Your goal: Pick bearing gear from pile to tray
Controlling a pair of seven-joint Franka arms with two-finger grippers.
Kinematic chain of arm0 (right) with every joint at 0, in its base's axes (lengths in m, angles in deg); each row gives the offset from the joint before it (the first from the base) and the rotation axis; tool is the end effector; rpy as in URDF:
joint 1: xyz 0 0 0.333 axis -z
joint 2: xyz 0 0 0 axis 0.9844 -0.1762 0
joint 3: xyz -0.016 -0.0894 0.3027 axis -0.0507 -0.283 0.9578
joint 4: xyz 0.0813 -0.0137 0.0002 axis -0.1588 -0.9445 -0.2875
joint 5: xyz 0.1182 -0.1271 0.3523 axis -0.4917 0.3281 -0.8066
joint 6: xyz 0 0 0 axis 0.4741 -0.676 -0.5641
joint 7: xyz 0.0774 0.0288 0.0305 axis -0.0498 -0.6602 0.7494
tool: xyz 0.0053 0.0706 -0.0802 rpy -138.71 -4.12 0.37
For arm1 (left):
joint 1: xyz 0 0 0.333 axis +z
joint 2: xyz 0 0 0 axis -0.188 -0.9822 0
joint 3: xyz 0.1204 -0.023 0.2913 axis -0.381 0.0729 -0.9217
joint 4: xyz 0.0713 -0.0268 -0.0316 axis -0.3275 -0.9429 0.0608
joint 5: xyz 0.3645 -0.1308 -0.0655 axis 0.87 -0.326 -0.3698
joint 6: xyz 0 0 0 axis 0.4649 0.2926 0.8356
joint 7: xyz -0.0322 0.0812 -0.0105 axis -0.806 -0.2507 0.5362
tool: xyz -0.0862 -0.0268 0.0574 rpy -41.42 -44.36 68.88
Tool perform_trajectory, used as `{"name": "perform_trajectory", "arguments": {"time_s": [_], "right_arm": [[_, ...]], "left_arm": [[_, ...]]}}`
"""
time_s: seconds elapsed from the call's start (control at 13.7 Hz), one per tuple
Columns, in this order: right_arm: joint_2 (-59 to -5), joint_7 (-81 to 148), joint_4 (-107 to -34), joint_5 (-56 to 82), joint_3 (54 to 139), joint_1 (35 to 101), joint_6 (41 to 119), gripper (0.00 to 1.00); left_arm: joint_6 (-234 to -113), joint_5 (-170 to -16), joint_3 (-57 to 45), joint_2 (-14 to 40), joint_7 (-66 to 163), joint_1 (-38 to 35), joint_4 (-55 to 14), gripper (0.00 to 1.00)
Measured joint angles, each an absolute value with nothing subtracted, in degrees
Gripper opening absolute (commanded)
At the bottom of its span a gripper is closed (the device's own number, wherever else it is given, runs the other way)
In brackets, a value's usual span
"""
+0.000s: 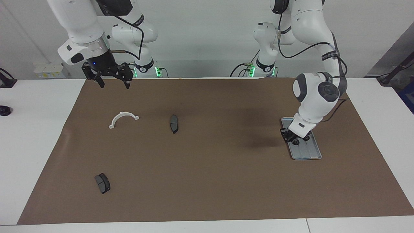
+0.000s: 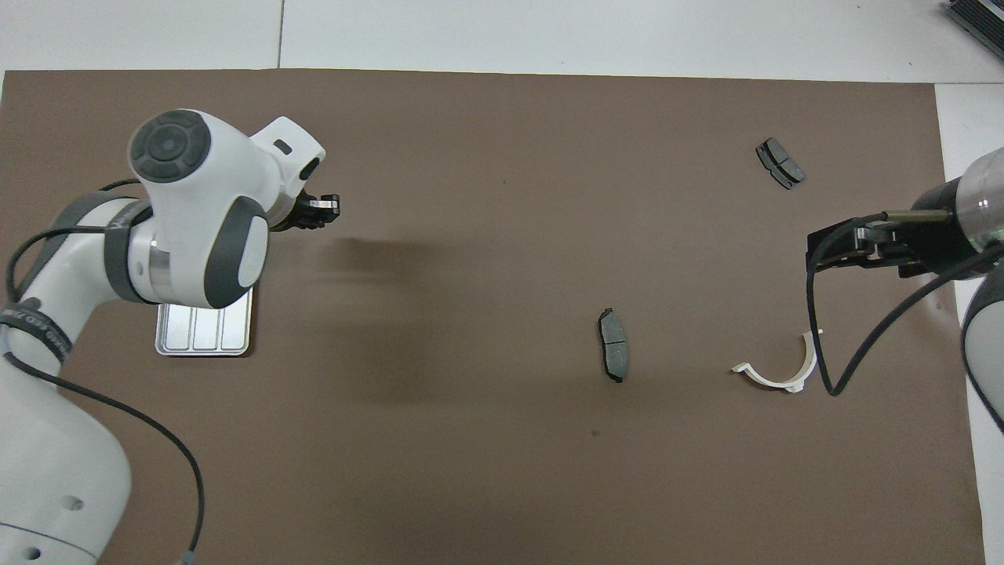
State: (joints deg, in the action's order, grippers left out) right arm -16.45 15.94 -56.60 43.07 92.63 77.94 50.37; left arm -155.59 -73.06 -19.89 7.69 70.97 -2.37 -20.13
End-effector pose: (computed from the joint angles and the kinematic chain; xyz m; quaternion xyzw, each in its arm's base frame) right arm 0.5465 0.0498 0.6281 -0.9992 0.0372 0.0143 0.0018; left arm 0.6049 -0.0340 0.3573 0.9977 -0.0587 -0.0313 0.0152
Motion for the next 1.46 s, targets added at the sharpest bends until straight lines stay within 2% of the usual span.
{"name": "perform_trajectory", "arguments": {"time_s": [0.22,0.37,0.44,0.51,0.66,0.8,1.46], "right_arm": [[-16.4,15.9,-56.6,43.1,92.5,78.0,50.4,1.0],[-16.5,15.9,-56.6,43.1,92.5,78.0,50.4,1.0],[-16.5,15.9,-56.6,43.1,92.5,78.0,50.4,1.0],[-16.5,15.9,-56.6,43.1,92.5,78.0,50.4,1.0],[-16.5,15.9,-56.6,43.1,92.5,78.0,50.4,1.0],[-16.5,15.9,-56.6,43.1,92.5,78.0,50.4,1.0],[-16.5,15.9,-56.6,43.1,92.5,78.0,50.4,1.0]], "left_arm": [[-156.0,-73.1,-19.8,12.3,78.4,0.7,-28.3,0.0],[-158.5,-73.1,-19.8,13.8,80.0,1.1,-32.5,0.41],[-159.5,-73.1,-19.8,14.2,80.0,1.1,-33.8,0.79],[-159.9,-73.1,-19.8,14.4,80.1,1.2,-34.4,1.0],[-160.6,-73.1,-19.7,14.8,80.4,1.2,-34.1,1.0],[-160.0,-73.1,-19.5,15.5,80.4,1.2,-30.9,1.0],[-132.9,-73.0,-19.7,16.3,76.9,1.5,-3.6,1.0]]}}
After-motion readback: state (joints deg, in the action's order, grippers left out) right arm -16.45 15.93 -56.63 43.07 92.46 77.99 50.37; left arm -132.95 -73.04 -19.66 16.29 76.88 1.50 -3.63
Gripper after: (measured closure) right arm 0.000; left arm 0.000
